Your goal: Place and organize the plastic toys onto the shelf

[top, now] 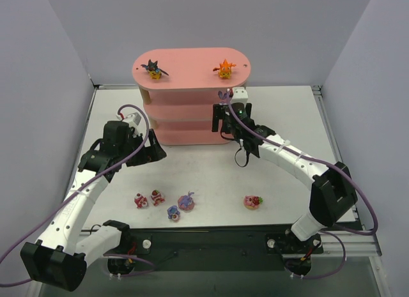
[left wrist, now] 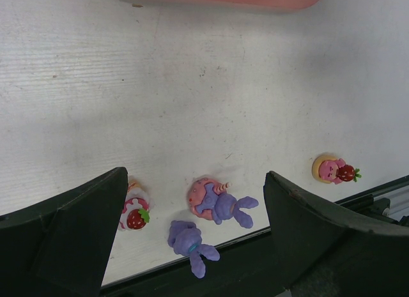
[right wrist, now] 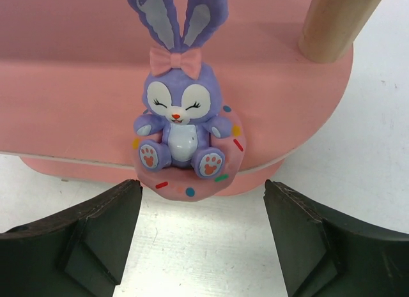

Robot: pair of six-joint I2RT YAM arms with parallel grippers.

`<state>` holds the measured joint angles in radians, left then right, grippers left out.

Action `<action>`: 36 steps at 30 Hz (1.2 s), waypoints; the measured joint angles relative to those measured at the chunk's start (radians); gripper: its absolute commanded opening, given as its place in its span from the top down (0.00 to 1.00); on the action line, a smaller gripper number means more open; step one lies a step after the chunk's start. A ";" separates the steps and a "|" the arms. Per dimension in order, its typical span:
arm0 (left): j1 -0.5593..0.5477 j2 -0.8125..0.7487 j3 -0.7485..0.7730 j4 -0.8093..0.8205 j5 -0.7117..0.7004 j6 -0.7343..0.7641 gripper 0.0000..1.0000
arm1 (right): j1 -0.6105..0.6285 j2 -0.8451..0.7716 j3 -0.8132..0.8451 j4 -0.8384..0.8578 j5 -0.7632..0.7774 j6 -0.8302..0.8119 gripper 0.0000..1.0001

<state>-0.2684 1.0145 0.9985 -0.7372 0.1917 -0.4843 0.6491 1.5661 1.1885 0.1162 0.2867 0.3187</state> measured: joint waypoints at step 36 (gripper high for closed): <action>0.010 0.005 0.000 0.000 0.000 0.008 0.03 | -0.020 -0.012 0.010 0.000 -0.006 0.028 0.24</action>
<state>-0.2588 1.0195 0.9985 -0.7368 0.1921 -0.4763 0.6289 1.5539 1.1980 0.1158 0.2810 0.3470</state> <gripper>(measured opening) 0.974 0.767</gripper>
